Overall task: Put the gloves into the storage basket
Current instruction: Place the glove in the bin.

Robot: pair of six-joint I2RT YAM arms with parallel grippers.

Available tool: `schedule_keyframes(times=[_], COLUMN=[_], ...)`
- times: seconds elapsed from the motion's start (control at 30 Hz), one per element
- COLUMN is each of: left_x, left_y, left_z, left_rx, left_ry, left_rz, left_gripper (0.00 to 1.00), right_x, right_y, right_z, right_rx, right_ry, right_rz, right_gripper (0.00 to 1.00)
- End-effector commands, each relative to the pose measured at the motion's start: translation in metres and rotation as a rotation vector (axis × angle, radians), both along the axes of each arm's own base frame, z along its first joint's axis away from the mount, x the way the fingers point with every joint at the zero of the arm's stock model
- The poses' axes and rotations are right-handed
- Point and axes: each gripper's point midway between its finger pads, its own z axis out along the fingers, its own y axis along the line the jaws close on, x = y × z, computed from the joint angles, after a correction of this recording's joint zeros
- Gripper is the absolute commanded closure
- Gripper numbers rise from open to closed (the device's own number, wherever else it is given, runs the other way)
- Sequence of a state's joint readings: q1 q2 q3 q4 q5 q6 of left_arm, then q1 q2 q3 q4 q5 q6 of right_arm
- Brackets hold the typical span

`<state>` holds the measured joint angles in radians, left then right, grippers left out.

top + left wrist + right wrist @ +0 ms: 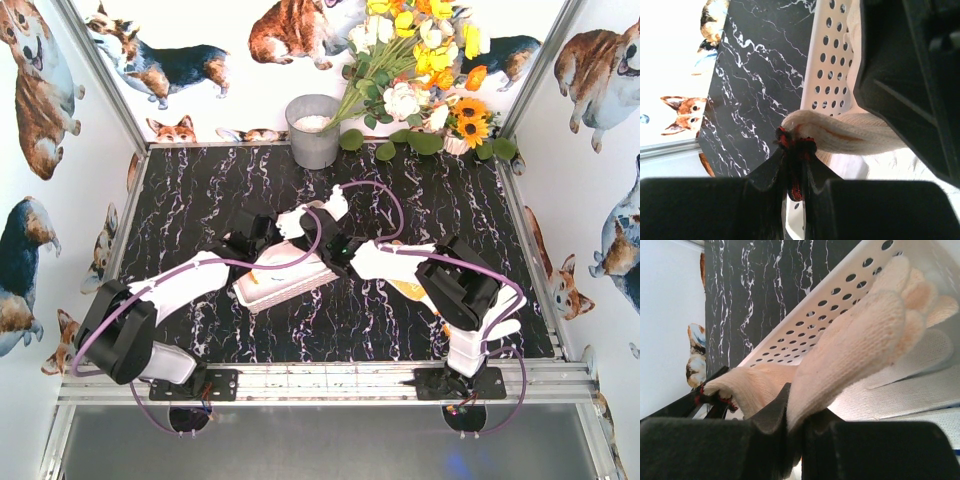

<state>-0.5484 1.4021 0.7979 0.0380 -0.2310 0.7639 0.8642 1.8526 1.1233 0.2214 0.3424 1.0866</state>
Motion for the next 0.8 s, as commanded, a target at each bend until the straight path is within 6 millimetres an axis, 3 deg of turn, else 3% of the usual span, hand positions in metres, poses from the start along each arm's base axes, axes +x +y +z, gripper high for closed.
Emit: schedule_keyframes(times=[0.0,0.77], left_x=[0.005,-0.018], left_y=[0.034,0.046], left_z=[-0.011,-0.06], left_rx=[0.09,0.245], left_ry=[0.012,0.185], left_rz=[0.095,0.124], left_gripper=[1.0,1.0], right_x=[-0.01,-0.039], right_y=[0.016,0.041], right_z=[0.006,-0.024], right_rx=[0.014,0.037], right_ry=[-0.012,0.087], right_rz=[0.029,0.098], right_gripper=[1.0,1.0])
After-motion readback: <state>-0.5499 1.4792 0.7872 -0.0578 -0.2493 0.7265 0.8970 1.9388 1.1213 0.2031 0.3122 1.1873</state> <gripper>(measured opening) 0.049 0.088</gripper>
